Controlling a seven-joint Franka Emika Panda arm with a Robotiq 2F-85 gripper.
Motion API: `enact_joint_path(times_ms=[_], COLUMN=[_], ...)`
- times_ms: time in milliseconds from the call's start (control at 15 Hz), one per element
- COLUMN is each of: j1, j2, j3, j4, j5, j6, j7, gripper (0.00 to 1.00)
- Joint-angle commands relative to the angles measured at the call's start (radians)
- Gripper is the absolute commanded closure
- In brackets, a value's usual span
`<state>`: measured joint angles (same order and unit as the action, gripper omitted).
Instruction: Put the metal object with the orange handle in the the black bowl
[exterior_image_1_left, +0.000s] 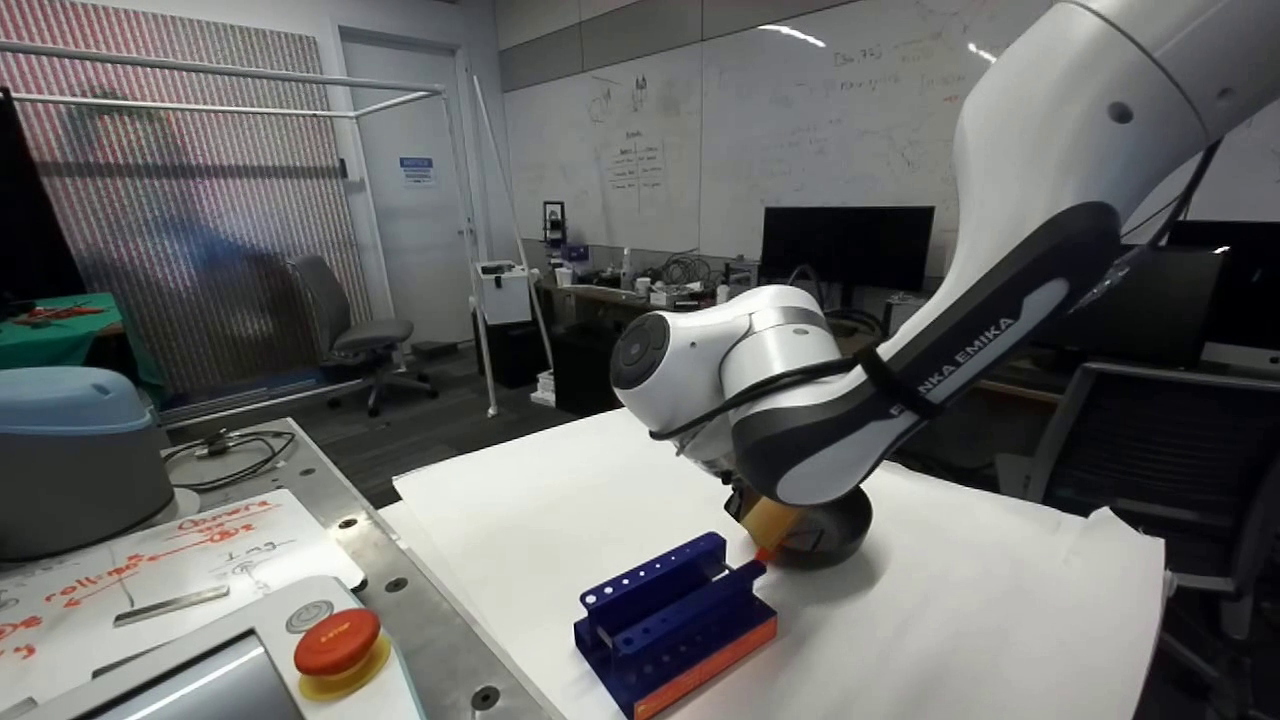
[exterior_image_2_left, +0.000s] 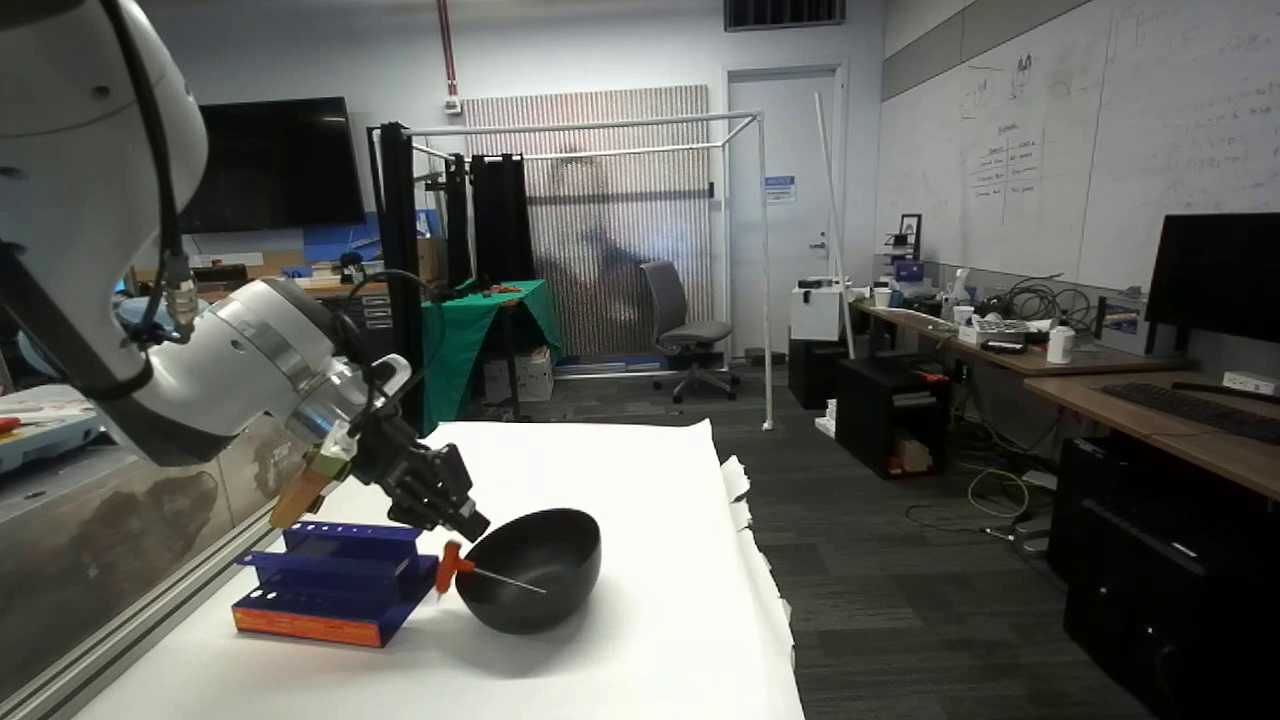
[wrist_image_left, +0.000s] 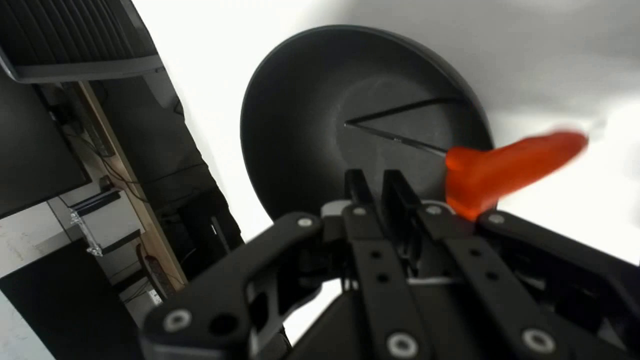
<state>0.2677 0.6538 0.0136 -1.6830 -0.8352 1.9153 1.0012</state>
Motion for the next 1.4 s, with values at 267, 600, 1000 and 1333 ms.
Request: enact_joint_path(times_ms=[267,600,1000,1333], j1=[-0.063,-0.105,-0.145,-0.125], j2=[-0.119,-0.301,-0.488,-0.463], j3=[0.047,0.065,0.092,0.073], j4=[-0.041,-0.184,-0.325,-0.301], j5=[0.163,0.393,0.715,0.694], j6=[0.120,0.250,0.259,0.247], j7=[-0.111,-0.342,-0.740,-0.711], gripper=[0.22,0.00,0.01,0.00])
